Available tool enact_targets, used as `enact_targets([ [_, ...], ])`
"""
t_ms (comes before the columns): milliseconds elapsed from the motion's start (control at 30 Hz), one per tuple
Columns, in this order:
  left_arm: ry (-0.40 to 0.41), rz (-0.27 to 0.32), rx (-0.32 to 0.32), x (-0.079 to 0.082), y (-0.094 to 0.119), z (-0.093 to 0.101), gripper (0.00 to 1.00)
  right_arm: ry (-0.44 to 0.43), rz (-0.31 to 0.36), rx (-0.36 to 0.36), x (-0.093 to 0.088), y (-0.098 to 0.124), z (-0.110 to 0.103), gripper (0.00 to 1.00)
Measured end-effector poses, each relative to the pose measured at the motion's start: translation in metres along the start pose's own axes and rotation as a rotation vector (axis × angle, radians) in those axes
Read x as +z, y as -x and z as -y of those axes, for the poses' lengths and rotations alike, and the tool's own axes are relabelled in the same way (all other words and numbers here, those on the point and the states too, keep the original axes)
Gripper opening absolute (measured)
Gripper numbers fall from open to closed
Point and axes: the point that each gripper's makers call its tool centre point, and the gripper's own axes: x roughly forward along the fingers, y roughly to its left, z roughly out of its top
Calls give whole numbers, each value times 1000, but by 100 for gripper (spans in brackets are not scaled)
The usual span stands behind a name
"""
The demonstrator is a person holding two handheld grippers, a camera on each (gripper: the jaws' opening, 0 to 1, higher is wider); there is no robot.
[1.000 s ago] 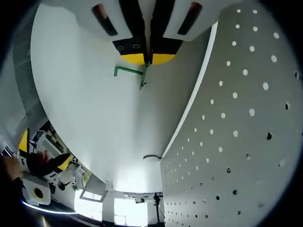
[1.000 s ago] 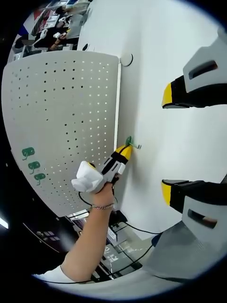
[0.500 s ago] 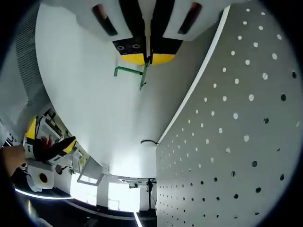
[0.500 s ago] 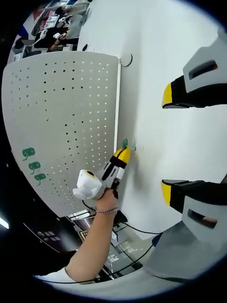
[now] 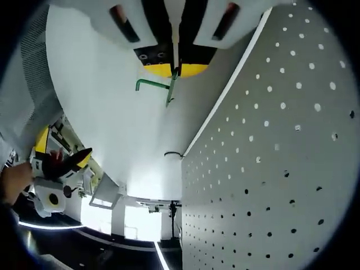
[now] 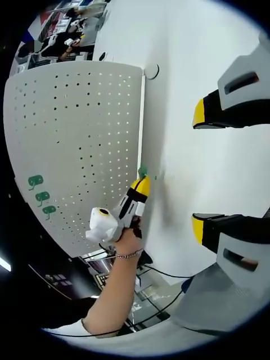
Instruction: Insert the hook assembly into the mounting plate slot until the hook locks in place.
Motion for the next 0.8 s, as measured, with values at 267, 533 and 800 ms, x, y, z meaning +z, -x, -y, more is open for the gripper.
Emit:
enact_targets([
  [267,-2,51,16,12,9,4,1,8,-2,4,1,0,-1,59],
  [533,2,104,29,24,21,9,1,13,3,6,3,0,-2,59],
  [800,13,160,52,36,33,12,1,8,23,10,10,2,-3,59],
])
